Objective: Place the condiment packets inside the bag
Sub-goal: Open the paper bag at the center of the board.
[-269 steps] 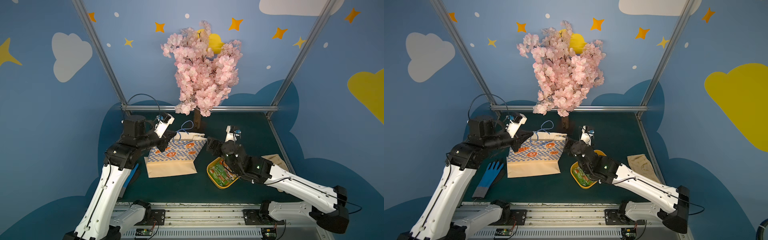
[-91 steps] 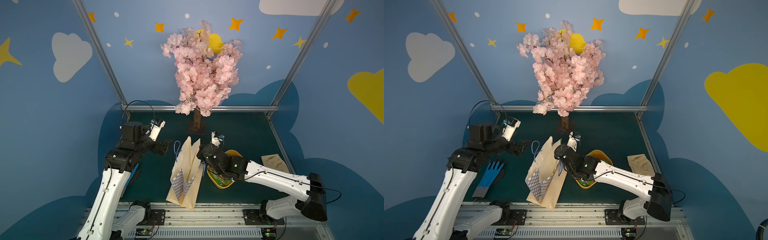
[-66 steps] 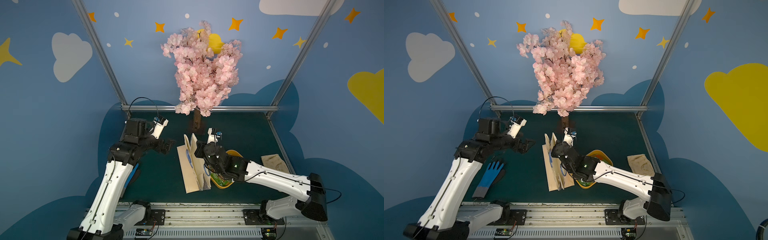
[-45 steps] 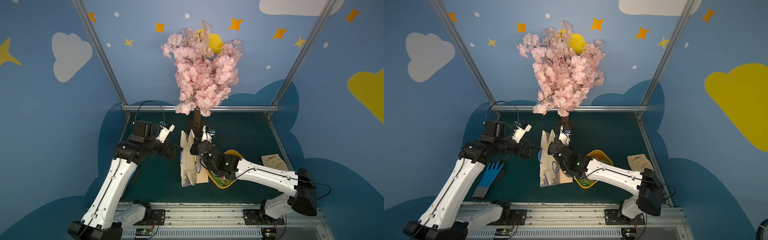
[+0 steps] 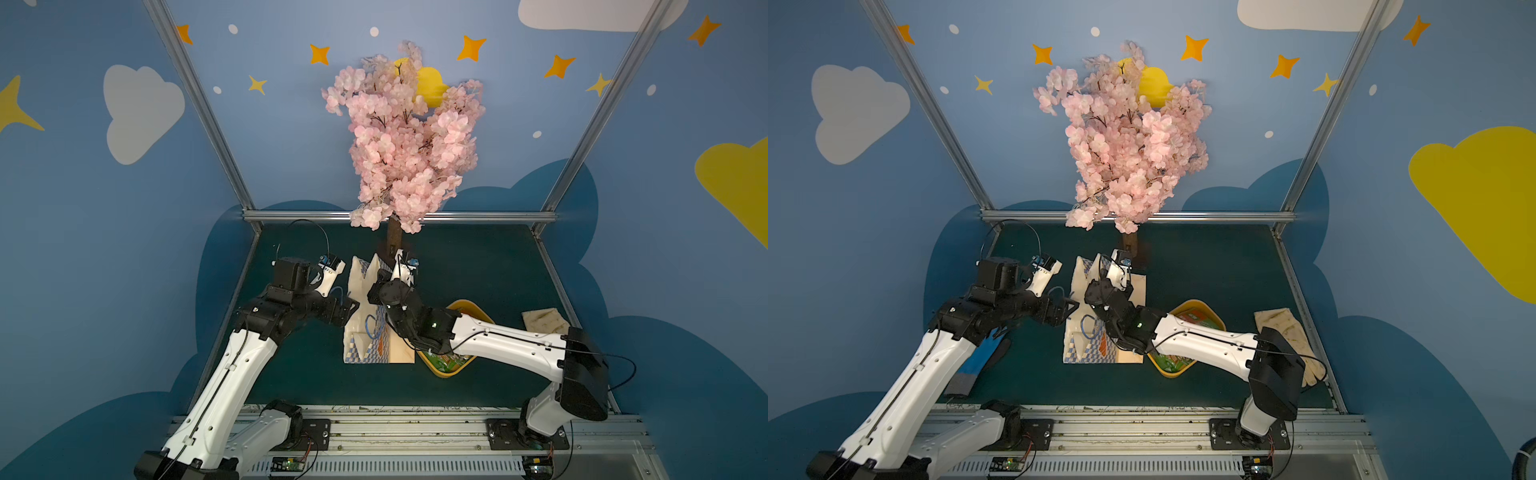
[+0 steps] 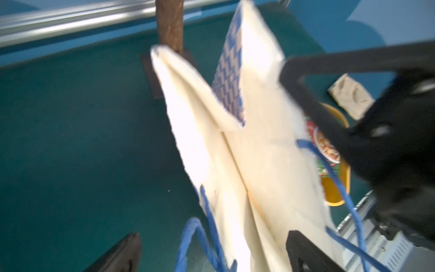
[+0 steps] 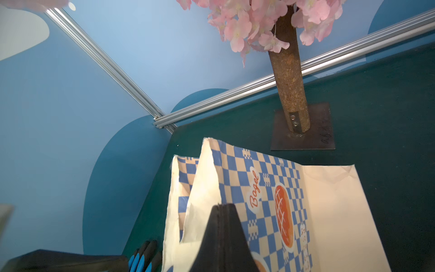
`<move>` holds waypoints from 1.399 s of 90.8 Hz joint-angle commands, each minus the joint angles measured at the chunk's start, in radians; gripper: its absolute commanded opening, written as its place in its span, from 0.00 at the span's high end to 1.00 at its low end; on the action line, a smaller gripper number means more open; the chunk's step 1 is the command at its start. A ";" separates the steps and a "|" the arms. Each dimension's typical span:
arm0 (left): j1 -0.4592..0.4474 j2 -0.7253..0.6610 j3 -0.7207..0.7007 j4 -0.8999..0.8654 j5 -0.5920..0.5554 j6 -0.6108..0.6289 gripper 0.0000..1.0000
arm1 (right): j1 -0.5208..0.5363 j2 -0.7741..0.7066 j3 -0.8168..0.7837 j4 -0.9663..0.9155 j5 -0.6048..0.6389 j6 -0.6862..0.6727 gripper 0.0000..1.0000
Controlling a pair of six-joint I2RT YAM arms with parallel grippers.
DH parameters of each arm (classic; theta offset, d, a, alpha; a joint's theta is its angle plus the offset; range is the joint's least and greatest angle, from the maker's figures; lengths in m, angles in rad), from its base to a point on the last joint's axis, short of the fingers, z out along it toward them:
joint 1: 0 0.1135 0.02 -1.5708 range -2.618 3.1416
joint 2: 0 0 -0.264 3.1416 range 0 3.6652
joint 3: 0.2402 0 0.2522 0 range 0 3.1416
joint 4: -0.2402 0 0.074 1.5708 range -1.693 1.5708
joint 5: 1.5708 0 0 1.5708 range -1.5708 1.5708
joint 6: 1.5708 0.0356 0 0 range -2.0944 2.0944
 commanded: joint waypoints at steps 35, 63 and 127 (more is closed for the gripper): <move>-0.001 0.066 -0.057 0.084 -0.020 0.003 0.25 | -0.009 -0.110 -0.055 0.079 -0.061 0.071 0.98; -0.005 0.100 0.047 0.040 -0.009 0.039 0.83 | -0.059 -0.132 -0.104 -0.007 -0.072 0.097 0.98; -0.026 0.210 0.086 0.012 0.104 0.033 0.08 | -0.114 -0.220 -0.220 -0.021 -0.218 0.135 1.00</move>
